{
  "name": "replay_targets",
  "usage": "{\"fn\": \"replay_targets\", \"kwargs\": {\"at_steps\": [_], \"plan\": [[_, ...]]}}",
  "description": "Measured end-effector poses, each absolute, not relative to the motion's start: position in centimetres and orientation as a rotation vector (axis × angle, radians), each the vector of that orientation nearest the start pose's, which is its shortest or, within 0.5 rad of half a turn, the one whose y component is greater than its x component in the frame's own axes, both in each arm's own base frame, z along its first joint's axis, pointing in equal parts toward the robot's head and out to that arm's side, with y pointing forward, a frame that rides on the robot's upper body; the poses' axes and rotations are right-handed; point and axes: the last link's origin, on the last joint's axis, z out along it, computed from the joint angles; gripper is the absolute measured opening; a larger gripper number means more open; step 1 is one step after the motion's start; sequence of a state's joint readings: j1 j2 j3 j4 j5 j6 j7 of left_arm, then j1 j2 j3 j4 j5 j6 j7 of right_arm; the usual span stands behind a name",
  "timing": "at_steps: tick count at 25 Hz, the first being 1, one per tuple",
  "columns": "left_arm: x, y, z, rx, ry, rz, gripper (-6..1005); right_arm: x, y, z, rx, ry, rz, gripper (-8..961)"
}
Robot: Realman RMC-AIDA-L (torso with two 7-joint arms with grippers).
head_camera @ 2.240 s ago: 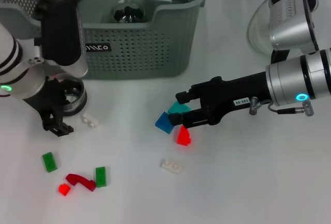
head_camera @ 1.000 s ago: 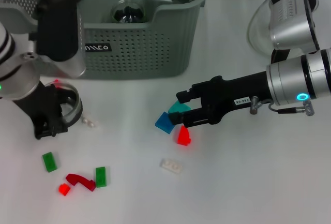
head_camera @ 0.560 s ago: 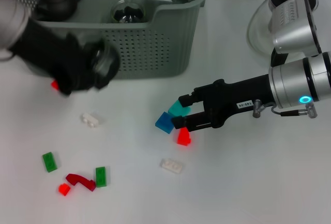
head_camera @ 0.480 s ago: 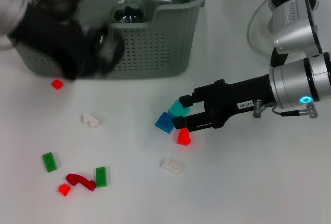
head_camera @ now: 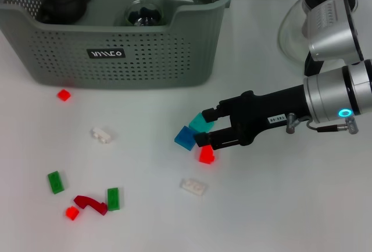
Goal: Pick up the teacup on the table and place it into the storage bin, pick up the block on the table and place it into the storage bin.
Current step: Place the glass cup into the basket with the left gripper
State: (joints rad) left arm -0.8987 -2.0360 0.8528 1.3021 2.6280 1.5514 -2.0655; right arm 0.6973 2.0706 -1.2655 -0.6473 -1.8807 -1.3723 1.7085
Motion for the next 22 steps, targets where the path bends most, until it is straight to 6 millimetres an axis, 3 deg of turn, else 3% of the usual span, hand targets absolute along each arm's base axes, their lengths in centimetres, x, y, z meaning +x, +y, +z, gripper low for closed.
{"fn": "replay_targets", "kwargs": {"at_steps": [7,22], "plan": [[-13.6,47.9,5.5,-2.468,-0.417,0.285,37,18.7,34.8,-7.1,-3.065,0.660,0.357,686],[-15.5,49.6,1.0,-2.368,-0.333,0.355,37,18.9,34.7,-7.2,-3.062,0.666,0.361,686]]}}
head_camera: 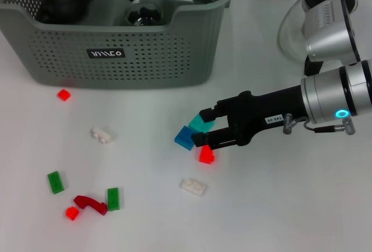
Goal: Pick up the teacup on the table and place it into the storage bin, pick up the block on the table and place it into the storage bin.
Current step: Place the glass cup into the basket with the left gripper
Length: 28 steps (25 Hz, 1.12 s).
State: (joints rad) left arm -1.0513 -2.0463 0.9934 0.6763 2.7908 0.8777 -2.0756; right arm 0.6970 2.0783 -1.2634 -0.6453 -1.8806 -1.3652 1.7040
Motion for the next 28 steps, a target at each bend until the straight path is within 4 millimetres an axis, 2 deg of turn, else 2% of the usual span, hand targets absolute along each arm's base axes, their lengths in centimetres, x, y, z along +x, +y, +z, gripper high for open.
{"fn": "replay_targets", "kwargs": {"at_steps": [14,20,28], "plan": [[-16.3,49.1,-1.0,-2.360,-0.253,0.429,36,19.0,34.6,-7.4,-3.066,0.678,0.357,686],[-16.4,49.0,-1.1,-2.361,-0.263,0.426,85,19.1,34.5,-7.4,-3.066,0.679,0.357,686],[-16.8,49.0,-0.5,-2.335,-0.309,0.402,306,19.1,34.5,-7.4,-3.070,0.680,0.357,686]]}}
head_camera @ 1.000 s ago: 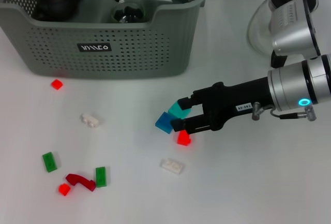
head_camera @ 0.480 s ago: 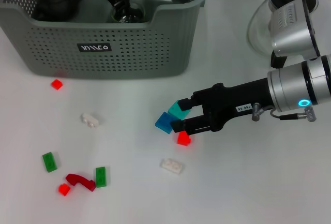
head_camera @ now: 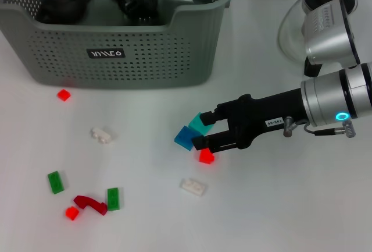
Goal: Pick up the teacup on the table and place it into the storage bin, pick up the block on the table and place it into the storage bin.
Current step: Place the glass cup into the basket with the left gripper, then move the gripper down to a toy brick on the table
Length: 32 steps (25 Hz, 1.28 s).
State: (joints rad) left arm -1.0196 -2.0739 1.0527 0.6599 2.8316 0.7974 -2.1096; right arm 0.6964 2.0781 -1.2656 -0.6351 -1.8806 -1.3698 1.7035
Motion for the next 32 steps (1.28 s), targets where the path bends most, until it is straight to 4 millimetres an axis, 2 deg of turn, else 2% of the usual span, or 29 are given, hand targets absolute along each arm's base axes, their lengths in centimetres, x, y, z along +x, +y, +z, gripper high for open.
{"fn": "replay_targets", "kwargs": {"at_steps": [8,11,16,20,27,32], "plan": [[-16.9,49.2,2.0,-2.268,-0.347,0.375,497,19.1,34.6,-7.2,-3.067,0.682,0.358,686],[-16.2,48.9,3.9,-2.247,-0.346,0.351,695,19.1,34.6,-7.2,-3.066,0.684,0.360,686],[-14.5,47.7,6.8,-2.242,-0.347,0.338,704,19.2,34.6,-7.1,-3.066,0.683,0.359,686],[-12.7,46.0,8.9,-2.276,-0.343,0.360,703,19.2,34.6,-7.0,-3.065,0.683,0.357,686],[-10.3,42.0,11.0,-2.394,-0.364,0.354,702,19.4,34.9,-6.8,-3.052,0.674,0.352,686],[-9.0,39.5,12.2,-2.520,-0.384,0.193,702,19.7,35.1,-6.3,-3.043,0.657,0.343,685]]}}
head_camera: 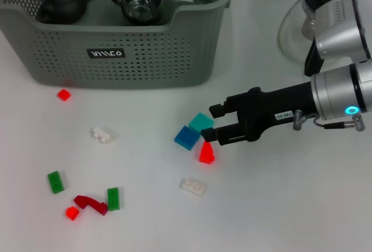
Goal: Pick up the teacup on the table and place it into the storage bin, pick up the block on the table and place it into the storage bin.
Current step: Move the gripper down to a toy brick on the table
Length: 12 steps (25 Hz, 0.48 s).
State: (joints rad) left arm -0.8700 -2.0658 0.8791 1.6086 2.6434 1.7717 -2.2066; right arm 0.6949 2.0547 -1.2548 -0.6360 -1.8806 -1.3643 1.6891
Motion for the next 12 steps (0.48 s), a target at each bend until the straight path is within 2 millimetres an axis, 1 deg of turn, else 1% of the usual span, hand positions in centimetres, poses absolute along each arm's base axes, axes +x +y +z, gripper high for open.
{"fn": "replay_targets", "kwargs": {"at_steps": [5,8,12], "plan": [[-8.3,36.7,13.1,-2.745,-0.348,-0.060,701,19.8,35.4,-5.8,-3.039,0.645,0.338,685],[-9.1,35.1,12.9,-2.867,-0.322,-0.175,701,20.0,35.5,-5.5,-3.036,0.638,0.338,685],[-11.0,32.8,11.9,-2.986,-0.261,-0.283,700,20.2,35.5,-5.3,-3.031,0.640,0.334,685]]}}
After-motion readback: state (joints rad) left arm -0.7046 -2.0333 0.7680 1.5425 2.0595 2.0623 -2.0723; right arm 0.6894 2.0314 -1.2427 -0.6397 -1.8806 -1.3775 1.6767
